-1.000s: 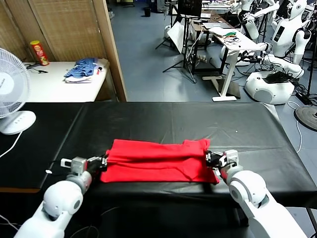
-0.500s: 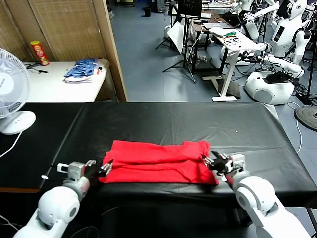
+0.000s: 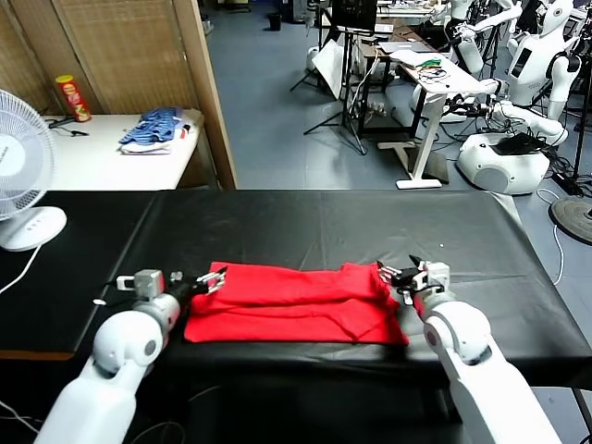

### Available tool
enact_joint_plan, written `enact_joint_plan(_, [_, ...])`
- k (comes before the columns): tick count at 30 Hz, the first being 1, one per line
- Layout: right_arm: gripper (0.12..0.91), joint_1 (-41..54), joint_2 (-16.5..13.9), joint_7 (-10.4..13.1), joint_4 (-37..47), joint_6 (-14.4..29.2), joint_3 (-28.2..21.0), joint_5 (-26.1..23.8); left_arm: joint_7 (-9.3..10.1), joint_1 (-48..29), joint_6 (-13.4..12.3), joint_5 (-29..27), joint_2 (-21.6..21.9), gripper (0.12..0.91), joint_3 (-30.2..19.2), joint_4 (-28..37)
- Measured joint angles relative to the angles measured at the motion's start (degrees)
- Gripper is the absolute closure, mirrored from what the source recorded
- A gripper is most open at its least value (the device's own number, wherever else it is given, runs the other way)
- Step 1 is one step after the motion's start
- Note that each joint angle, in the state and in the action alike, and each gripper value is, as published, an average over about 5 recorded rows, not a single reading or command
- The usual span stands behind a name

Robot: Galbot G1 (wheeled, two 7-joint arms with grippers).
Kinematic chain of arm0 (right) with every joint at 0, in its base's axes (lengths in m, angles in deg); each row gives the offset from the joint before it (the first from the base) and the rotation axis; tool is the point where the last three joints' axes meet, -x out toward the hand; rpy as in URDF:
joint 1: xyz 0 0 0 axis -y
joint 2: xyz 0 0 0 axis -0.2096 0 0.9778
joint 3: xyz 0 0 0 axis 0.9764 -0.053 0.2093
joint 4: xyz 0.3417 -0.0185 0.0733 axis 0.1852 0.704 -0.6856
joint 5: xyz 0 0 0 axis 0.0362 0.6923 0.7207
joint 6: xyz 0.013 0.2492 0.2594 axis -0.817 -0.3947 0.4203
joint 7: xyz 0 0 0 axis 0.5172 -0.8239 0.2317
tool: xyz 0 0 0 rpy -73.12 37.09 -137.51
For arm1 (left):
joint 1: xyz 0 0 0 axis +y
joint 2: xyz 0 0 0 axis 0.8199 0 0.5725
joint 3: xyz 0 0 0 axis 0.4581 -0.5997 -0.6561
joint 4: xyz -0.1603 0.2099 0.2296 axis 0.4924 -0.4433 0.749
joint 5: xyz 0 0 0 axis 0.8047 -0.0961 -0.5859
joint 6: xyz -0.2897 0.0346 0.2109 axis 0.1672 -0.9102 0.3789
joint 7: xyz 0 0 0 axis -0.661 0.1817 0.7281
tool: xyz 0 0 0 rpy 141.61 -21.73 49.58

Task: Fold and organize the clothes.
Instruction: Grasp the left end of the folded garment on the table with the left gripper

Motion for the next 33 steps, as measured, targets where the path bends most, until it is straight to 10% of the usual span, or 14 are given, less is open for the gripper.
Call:
enact_joint_plan(9, [0.373,0.03,1.67,0.00,1.84,0.06,-0.15,-0.63,-2.02,-1.35,-1.20,-0.65,-0.77,0.337,-0.46,4.37])
enact_joint_plan(21, [0.865,-0.96,4.18,1.32,3.69,3.57,-0.35,-4.36,-1.79,-0.24,-5.47,-9.06,-2.32,0.886,-0.68,5.43])
enact_joint_plan(27, [0.881,-1.36,5.74,4.22,4.47,6.56,-0.30,-5.91,-1.86,0.76,-6.71,-13.50,-2.47,0.905,-0.50,3.98])
enact_joint_plan(33, [0.810,-2.49,5.37,1.64,3.09,6.68,0.11,-4.78,-2.72,1.36,-6.63,-13.54,-2.03,0.902,-0.32,2.38])
